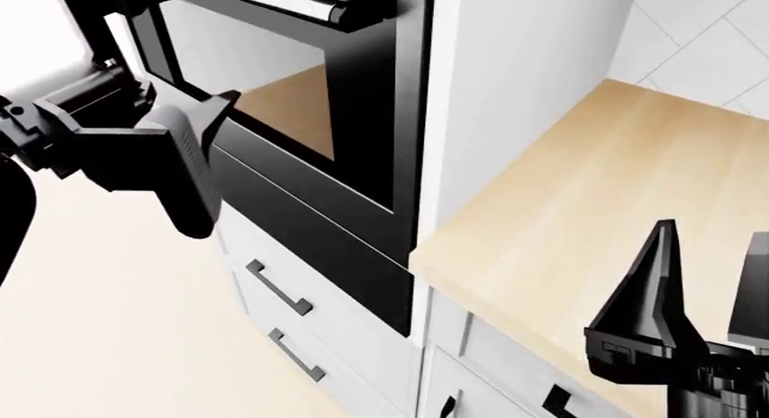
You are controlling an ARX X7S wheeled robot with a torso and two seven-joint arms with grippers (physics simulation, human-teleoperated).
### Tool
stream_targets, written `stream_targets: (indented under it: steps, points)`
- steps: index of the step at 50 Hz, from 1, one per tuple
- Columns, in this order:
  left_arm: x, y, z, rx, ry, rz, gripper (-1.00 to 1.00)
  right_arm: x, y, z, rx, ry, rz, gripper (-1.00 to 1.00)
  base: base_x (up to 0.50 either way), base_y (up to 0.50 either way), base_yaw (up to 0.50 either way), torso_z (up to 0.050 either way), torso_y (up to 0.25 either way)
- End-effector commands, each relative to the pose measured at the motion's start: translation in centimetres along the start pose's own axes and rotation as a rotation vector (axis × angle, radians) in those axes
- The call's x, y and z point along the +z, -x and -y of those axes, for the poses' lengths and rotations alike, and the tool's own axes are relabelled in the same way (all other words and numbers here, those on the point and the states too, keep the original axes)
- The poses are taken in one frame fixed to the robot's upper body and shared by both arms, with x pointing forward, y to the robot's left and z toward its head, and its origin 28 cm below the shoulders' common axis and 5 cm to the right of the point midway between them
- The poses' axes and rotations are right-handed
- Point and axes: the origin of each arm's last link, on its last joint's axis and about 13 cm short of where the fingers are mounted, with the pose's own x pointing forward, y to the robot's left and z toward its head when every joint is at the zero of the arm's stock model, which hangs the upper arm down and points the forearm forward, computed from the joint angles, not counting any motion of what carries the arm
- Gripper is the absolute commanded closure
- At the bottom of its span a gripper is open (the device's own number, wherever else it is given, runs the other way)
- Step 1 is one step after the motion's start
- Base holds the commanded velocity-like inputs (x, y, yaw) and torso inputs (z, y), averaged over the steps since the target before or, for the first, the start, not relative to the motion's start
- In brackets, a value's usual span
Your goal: Open the oven door
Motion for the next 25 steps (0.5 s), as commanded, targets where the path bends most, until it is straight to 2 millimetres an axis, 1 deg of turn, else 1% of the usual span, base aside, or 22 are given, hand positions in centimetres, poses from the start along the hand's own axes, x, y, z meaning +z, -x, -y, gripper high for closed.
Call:
stream_targets:
  steps: [1,2,20,22,24,25]
  points:
    - [-0.11,-0.62,0.19,0.04,-0.001,0.001,-1.0,-0.06,0.05,-0.02,0.01,0.012,0.007,-1.0,0.0,0.0,0.0,0.0,0.0]
    - [0.04,-0.52,0.38,0.074,0.001,-0.002,-1.0,-0.08,0.07,-0.03,0.009,0.013,0.01,-1.0,0.0,0.0,0.0,0.0,0.0]
    - [0.05,-0.51,0.38,0.074,0.001,-0.002,-1.0,-0.08,0.07,-0.03,0.009,0.013,0.01,-1.0,0.0,0.0,0.0,0.0,0.0]
    - [-0.1,-0.87,0.68,0.08,0.006,-0.002,-1.0,-0.16,0.14,-0.01,0.01,0.018,0.009,-1.0,0.0,0.0,0.0,0.0,0.0]
    - [0.19,-0.96,0.94,0.064,0.032,0.049,-1.0,-0.05,0.16,-0.04,0.01,0.014,0.013,-1.0,0.0,0.0,0.0,0.0,0.0]
    - [0.16,-1.01,0.96,0.075,0.044,0.045,-1.0,-0.05,0.17,-0.04,0.011,0.015,0.013,-1.0,0.0,0.0,0.0,0.0,0.0]
